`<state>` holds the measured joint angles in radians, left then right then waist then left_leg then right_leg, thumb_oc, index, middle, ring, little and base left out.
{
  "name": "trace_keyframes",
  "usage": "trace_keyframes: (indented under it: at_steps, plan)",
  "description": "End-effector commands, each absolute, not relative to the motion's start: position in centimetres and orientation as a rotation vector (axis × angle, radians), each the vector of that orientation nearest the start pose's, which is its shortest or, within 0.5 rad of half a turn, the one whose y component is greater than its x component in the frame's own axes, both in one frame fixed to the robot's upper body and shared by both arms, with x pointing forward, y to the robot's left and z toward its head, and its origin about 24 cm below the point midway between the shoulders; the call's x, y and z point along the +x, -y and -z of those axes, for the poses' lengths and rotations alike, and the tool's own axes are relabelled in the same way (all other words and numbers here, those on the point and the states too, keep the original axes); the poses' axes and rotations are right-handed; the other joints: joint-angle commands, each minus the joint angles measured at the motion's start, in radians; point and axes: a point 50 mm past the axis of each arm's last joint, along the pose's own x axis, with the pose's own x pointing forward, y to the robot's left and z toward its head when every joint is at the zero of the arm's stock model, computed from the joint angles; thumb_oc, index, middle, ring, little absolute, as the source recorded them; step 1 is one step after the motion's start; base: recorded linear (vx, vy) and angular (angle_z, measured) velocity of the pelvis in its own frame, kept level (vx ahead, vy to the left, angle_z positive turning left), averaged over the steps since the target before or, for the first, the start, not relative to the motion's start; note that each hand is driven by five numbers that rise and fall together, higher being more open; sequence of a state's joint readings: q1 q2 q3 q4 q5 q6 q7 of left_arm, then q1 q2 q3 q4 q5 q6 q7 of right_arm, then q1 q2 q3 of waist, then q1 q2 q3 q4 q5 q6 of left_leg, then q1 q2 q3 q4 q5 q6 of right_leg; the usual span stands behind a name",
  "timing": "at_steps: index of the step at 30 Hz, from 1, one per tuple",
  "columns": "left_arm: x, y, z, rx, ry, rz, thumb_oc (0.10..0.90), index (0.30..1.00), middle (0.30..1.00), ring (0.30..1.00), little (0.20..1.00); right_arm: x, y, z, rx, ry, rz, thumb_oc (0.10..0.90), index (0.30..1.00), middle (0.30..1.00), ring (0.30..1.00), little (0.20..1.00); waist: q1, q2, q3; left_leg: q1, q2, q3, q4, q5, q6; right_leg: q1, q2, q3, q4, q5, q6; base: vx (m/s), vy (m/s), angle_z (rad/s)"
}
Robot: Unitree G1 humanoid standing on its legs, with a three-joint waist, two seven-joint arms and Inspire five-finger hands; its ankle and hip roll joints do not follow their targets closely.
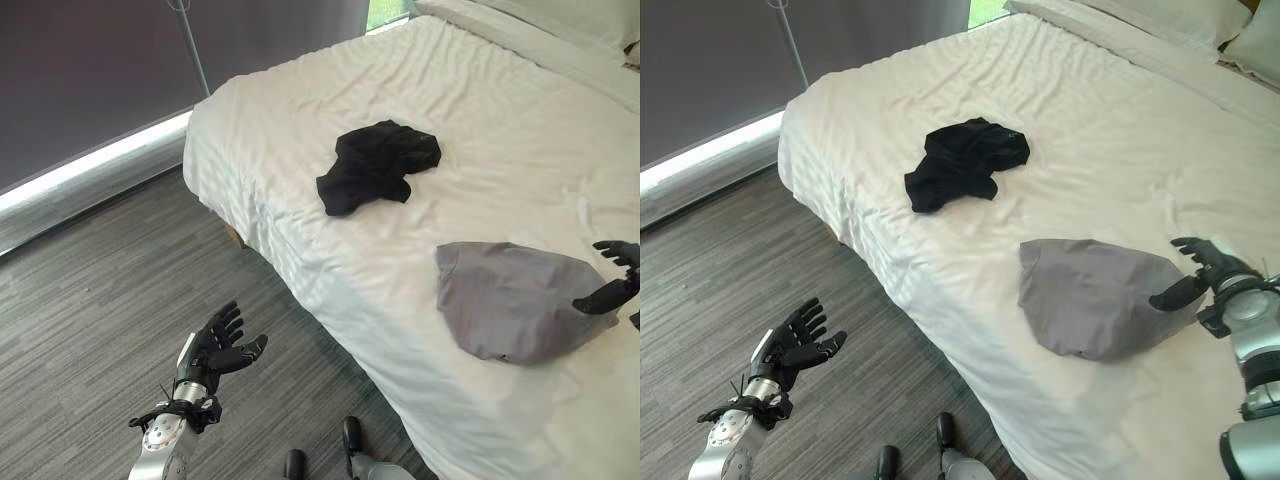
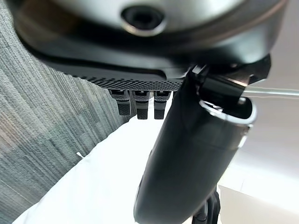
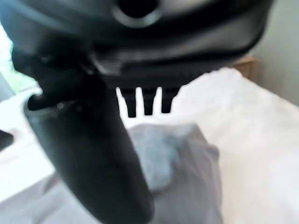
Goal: Pick up bed clothes into laundry basket.
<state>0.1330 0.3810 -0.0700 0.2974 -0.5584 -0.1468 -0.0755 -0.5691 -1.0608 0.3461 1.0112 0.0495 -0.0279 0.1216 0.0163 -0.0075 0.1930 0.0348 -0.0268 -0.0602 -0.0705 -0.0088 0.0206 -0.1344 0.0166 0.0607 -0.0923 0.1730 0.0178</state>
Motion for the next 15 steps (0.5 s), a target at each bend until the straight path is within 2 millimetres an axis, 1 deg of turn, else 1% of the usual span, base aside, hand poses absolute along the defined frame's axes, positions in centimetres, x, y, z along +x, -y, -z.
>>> trace_keyframes:
  at_steps: [1,3,4,5,6,7,8,9,10,11,14,15]
  plan:
    - [23.7,-24.8,-3.6,-0.098,0.012,-0.005,0.8,0.9,0.9,0.9,0.9,29.7,42.0,-15.5,-0.964,-0.381,0.382,0.8,0.9,0.9,0.9,0.9,0.035,-0.046,-0.012,-0.116,-0.012,-0.055,0.03,0.034,-0.022,0.021,-0.048,-0.017,0.054,-0.107,0.074,-0.12,-0.026,0.02]
    - [23.9,-24.8,-4.0,-0.097,0.027,-0.004,0.8,0.9,0.9,0.9,0.9,30.0,41.6,-14.7,-0.94,-0.386,0.376,0.8,0.9,0.9,0.9,0.9,0.041,-0.036,0.004,-0.143,-0.015,-0.056,0.026,0.046,-0.023,-0.007,-0.05,-0.019,0.05,-0.096,0.073,-0.08,-0.028,0.01]
    - [23.9,-24.8,-4.1,-0.097,0.034,-0.003,0.8,0.9,0.9,0.9,0.9,30.0,41.3,-14.0,-0.927,-0.397,0.366,0.8,0.9,0.9,0.9,0.9,0.045,-0.03,0.012,-0.158,-0.017,-0.055,0.022,0.053,-0.024,-0.023,-0.053,-0.02,0.046,-0.089,0.073,-0.04,-0.02,0.01]
    - [23.9,-24.8,-4.1,-0.097,0.034,-0.003,0.8,0.9,0.9,0.9,0.9,30.0,41.3,-14.0,-0.927,-0.397,0.366,0.8,0.9,0.9,0.9,0.9,0.045,-0.03,0.011,-0.159,-0.017,-0.055,0.022,0.053,-0.024,-0.024,-0.053,-0.02,0.046,-0.089,0.073,-0.04,-0.028,0.01]
    - [23.9,-24.8,-4.3,-0.095,0.039,-0.003,0.8,0.9,0.9,0.9,0.9,30.3,40.7,-13.0,-0.91,-0.409,0.345,0.8,0.9,0.9,0.9,0.9,0.049,-0.02,0.026,-0.177,-0.018,-0.052,0.016,0.063,-0.026,-0.042,-0.052,-0.018,0.042,-0.082,0.071,0.0,0.0,0.0]
    - [23.9,-24.9,-4.3,-0.094,0.04,-0.008,0.8,0.9,0.9,0.9,0.9,30.5,40.2,-12.4,-0.912,-0.416,0.324,0.8,0.9,0.9,0.9,0.9,0.052,-0.017,0.031,-0.182,-0.017,-0.049,0.015,0.065,-0.027,-0.046,-0.051,-0.02,0.038,-0.078,0.072,-0.02,-0.037,-0.01]
    - [23.8,-25.0,-4.4,-0.095,0.044,-0.012,0.8,0.9,0.9,0.9,0.9,30.5,39.9,-12.1,-0.914,-0.416,0.313,0.645,0.667,0.667,0.667,0.667,0.052,-0.015,0.032,-0.186,-0.017,-0.044,0.014,0.066,-0.028,-0.048,-0.05,-0.019,0.035,-0.078,0.071,0.01,-0.032,-0.04]
    - [23.8,-25.0,-4.4,-0.098,0.047,-0.018,0.8,0.9,0.9,0.9,0.9,30.6,39.5,-11.5,-0.912,-0.42,0.298,0.4,0.3,0.3,0.3,0.3,0.055,-0.012,0.035,-0.188,-0.017,-0.041,0.014,0.065,-0.027,-0.05,-0.049,-0.015,0.033,-0.077,0.073,0.02,-0.027,-0.08]
    - [23.7,-25.1,-4.4,-0.1,0.05,-0.025,0.8,0.9,0.9,0.9,0.9,30.5,39.3,-11.0,-0.906,-0.426,0.29,0.4,0.3,0.3,0.3,0.3,0.055,-0.009,0.036,-0.189,-0.016,-0.039,0.015,0.064,-0.027,-0.051,-0.047,-0.012,0.032,-0.078,0.071,0.02,-0.027,-0.08]
    - [23.7,-25.4,-4.6,-0.101,0.058,-0.043,0.8,0.9,0.9,0.9,0.9,30.5,38.8,-10.7,-0.896,-0.41,0.268,0.4,0.3,0.3,0.3,0.3,0.051,-0.008,0.036,-0.188,-0.014,-0.033,0.015,0.063,-0.028,-0.052,-0.046,-0.011,0.034,-0.081,0.07,0.03,-0.021,-0.08]
    - [23.9,-25.8,-4.8,-0.092,0.068,-0.056,0.8,0.9,0.9,0.9,0.9,29.9,38.7,-10.4,-0.881,-0.388,0.268,0.4,0.3,0.3,0.3,0.3,0.045,-0.005,0.034,-0.179,-0.011,-0.031,0.02,0.056,-0.03,-0.044,-0.045,-0.009,0.04,-0.091,0.068,0.04,-0.03,-0.07]
    - [24.4,-26.3,-5.5,-0.07,0.09,-0.074,0.8,0.9,0.9,0.9,0.9,28.9,38.8,-10.5,-0.848,-0.339,0.275,0.4,0.3,0.3,0.3,0.3,0.025,0.0,0.032,-0.168,-0.005,-0.032,0.04,0.035,-0.031,-0.04,-0.045,-0.008,0.083,-0.125,0.064,0.04,-0.041,-0.1]
